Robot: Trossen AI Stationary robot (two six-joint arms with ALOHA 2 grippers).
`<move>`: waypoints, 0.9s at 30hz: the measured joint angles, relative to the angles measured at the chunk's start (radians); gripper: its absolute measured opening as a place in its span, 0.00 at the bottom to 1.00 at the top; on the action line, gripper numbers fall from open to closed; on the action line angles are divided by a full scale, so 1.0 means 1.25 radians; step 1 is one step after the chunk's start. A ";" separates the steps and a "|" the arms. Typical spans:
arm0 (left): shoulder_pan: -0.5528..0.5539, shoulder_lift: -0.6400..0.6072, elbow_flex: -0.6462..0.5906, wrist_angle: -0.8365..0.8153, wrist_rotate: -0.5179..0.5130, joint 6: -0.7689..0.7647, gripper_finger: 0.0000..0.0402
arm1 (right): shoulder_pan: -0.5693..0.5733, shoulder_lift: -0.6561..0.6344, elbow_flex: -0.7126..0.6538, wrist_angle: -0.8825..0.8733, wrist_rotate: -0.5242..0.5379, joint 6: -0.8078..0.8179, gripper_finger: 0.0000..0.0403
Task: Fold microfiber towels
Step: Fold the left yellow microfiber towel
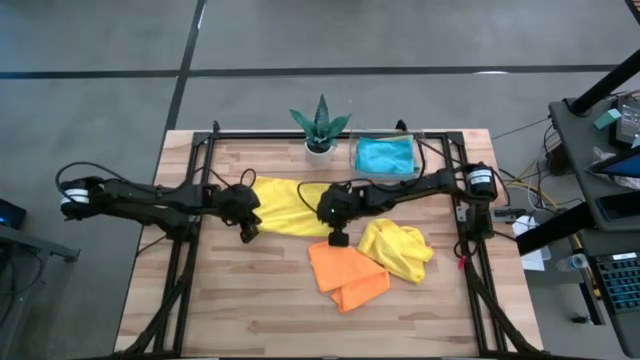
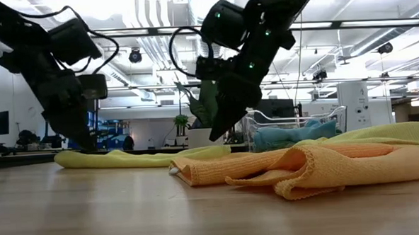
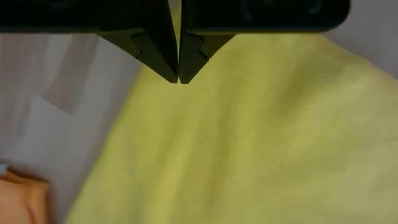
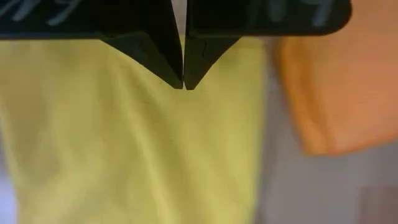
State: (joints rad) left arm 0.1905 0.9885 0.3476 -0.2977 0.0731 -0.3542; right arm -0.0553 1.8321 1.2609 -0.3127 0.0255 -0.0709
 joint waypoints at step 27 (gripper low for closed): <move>-0.071 0.128 -0.004 -0.005 -0.043 -0.086 0.00 | 0.046 -0.048 -0.178 0.111 0.001 0.091 0.02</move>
State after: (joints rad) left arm 0.1013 1.1480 0.3429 -0.3042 0.0189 -0.4618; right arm 0.0025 1.7719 1.0379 -0.1743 0.0273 0.0427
